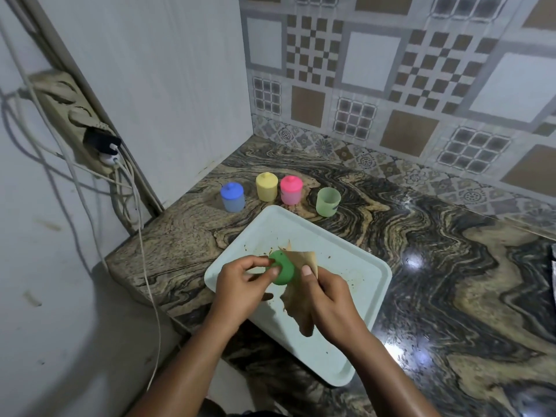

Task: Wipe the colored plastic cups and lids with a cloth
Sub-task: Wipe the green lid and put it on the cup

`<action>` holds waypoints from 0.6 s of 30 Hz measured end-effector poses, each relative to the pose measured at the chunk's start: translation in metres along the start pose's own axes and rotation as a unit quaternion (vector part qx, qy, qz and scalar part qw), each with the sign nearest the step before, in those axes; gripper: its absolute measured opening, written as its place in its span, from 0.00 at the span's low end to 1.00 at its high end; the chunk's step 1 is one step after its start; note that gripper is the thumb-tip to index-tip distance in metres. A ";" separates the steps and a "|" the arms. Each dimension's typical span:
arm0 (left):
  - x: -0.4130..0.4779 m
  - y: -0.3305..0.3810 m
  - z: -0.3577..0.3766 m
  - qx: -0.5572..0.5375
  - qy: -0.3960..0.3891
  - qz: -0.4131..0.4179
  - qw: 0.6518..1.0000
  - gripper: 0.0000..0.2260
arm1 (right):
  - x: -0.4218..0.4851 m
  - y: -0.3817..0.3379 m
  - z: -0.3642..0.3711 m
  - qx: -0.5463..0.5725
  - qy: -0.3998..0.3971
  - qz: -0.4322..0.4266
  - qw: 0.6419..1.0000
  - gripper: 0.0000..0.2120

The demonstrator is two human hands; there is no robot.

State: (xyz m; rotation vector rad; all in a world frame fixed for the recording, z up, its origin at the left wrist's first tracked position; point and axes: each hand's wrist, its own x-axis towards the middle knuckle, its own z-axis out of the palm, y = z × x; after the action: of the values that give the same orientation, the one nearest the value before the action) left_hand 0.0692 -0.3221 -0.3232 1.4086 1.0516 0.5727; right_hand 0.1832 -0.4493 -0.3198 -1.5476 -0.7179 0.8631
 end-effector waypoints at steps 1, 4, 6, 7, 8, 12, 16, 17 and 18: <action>-0.003 0.009 -0.001 -0.026 -0.004 -0.012 1.000 0.03 | -0.001 -0.006 -0.001 0.013 -0.002 -0.011 1.000 0.25; -0.008 0.029 -0.004 -0.081 -0.031 -0.035 0.996 0.04 | 0.002 -0.020 -0.006 0.054 -0.006 -0.027 0.998 0.29; -0.010 0.040 -0.006 -0.098 -0.047 -0.050 0.993 0.10 | 0.004 -0.027 -0.009 0.049 -0.003 -0.031 0.998 0.32; -0.011 0.044 -0.006 -0.105 -0.055 -0.058 0.991 0.14 | 0.004 -0.031 -0.010 0.052 -0.005 -0.038 0.998 0.32; -0.012 0.047 -0.006 -0.114 -0.065 -0.065 0.989 0.17 | 0.004 -0.035 -0.012 0.063 -0.005 -0.044 0.997 0.30; -0.015 0.055 -0.008 -0.143 -0.114 -0.101 0.978 0.20 | 0.005 -0.047 -0.018 0.107 0.008 -0.060 0.992 0.23; -0.016 0.059 -0.009 -0.200 -0.137 -0.138 0.960 0.21 | 0.006 -0.047 -0.022 0.121 0.020 -0.078 0.989 0.20; -0.016 0.060 -0.010 -0.215 -0.137 -0.143 0.956 0.21 | 0.007 -0.044 -0.023 0.109 0.033 -0.089 0.989 0.22; -0.016 0.061 -0.010 -0.229 -0.138 -0.145 0.953 0.22 | 0.006 -0.042 -0.024 0.084 0.049 -0.105 0.990 0.27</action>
State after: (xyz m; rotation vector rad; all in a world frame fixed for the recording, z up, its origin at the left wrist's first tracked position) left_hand 0.0683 -0.3220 -0.2592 0.8758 0.8140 0.3584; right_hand 0.2074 -0.4509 -0.2775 -1.3288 -0.7040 0.6675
